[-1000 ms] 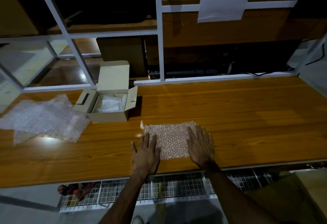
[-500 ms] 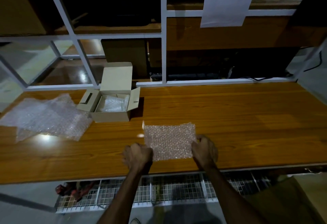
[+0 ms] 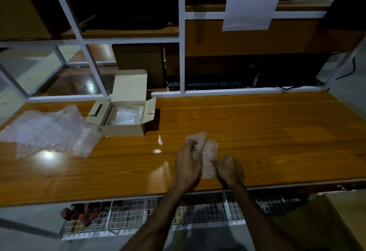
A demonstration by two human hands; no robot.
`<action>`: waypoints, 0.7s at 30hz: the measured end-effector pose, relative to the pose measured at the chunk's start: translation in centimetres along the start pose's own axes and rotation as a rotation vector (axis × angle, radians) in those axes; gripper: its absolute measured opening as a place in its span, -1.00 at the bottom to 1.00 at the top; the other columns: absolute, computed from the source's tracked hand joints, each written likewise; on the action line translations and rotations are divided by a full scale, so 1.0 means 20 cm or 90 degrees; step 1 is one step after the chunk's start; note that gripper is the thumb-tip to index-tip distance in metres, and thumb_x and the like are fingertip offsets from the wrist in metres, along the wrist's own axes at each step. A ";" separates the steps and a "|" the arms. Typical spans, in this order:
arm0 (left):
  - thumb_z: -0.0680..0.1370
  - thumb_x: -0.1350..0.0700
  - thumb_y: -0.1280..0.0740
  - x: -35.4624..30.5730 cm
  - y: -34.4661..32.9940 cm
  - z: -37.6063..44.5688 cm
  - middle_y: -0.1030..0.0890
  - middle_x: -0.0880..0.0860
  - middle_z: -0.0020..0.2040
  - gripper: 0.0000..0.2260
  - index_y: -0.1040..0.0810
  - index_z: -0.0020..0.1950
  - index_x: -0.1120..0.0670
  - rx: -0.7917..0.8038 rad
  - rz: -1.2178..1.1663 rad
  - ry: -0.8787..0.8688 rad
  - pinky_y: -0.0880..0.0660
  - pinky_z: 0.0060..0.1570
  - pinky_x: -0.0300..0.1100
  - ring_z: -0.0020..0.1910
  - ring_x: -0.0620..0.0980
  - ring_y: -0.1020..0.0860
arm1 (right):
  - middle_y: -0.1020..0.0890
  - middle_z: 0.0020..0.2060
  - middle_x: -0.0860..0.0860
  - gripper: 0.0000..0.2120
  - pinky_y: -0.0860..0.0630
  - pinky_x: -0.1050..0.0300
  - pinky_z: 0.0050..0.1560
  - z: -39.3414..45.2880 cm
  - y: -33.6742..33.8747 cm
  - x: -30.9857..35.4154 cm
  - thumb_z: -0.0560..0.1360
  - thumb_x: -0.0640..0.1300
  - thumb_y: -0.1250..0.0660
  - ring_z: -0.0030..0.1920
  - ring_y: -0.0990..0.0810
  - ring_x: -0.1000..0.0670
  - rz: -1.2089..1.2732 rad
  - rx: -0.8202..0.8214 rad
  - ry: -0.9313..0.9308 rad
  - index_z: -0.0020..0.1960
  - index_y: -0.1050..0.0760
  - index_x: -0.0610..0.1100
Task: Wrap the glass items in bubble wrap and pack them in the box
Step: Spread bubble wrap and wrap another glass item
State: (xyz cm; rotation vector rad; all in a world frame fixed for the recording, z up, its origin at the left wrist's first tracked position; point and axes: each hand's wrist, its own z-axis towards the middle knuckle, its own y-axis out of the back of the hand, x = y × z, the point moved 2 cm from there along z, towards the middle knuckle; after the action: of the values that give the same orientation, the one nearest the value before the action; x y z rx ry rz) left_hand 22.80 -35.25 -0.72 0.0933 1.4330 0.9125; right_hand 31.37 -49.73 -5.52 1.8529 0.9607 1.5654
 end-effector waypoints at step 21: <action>0.41 -0.21 -0.43 0.22 -0.10 -0.01 -0.52 0.06 0.14 -0.59 -0.50 0.14 -0.03 0.063 0.206 0.280 -0.29 0.16 0.08 0.22 0.13 -0.44 | -0.67 -0.30 -0.07 -0.72 -0.42 0.14 -0.27 0.11 0.01 -0.09 0.55 0.03 -0.44 -0.26 -0.63 -0.11 0.085 0.097 0.000 -0.24 -0.56 -0.12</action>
State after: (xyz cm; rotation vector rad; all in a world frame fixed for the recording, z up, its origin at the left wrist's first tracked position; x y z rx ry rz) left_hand 23.11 -34.04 -5.48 0.2139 1.9089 1.1753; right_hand 33.40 -51.20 -6.95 2.0588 0.9991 1.6088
